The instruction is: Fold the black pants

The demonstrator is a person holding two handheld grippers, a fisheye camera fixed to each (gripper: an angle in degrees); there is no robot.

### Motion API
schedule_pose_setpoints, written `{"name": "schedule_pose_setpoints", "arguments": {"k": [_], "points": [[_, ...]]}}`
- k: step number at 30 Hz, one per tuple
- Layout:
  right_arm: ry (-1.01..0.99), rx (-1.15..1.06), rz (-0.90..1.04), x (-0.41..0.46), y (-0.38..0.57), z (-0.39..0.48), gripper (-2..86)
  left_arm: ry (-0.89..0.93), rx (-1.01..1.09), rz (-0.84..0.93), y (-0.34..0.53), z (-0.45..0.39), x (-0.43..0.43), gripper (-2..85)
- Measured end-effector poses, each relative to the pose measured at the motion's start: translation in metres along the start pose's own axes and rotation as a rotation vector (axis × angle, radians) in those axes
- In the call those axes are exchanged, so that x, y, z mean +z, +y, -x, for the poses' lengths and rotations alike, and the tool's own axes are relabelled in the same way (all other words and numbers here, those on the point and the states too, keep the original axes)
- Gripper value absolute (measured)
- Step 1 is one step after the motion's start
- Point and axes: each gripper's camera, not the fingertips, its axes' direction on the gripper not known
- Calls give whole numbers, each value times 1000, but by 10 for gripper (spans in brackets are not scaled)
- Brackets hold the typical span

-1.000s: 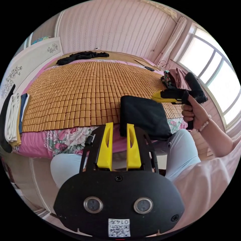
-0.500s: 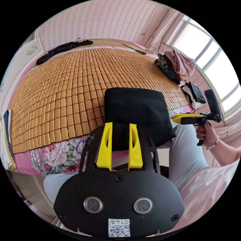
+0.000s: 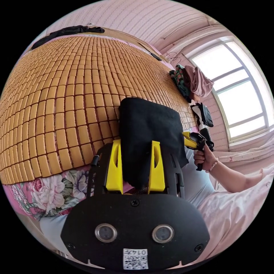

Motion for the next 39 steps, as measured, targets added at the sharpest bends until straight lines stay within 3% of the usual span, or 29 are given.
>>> {"name": "schedule_pose_setpoints", "arguments": {"k": [2,5,7,10,17,21,25,29,33,35,38,39], "points": [[36,-10,40,6,2,13,90,23,-12,-32,7,6,-13,100],[147,-195,96,14,10,65,57,6,-10,-79,21,6,-33,69],[342,-424,128,30,26,131,46,-51,13,-101,30,-2,-42,63],[436,-699,181,60,50,212,37,-52,-35,-166,49,-4,-58,54],[457,-1333,447,163,111,388,25,101,-284,-605,142,24,-162,50],[266,-1603,637,240,151,484,26,-5,-451,-965,232,39,-258,50],[-23,-1683,758,322,170,578,33,-227,-533,-1225,300,31,-348,50],[-126,-1686,765,406,164,662,48,-449,-553,-1412,322,42,-450,57],[163,-1567,577,531,137,721,54,-566,-629,-1429,295,109,-498,79],[270,-1491,615,583,134,716,50,-703,-745,-1324,272,158,-485,82],[493,-1412,714,654,152,672,68,-703,-910,-1023,248,244,-446,87],[535,-1435,695,668,161,656,72,-699,-884,-1116,257,244,-440,87]]}}
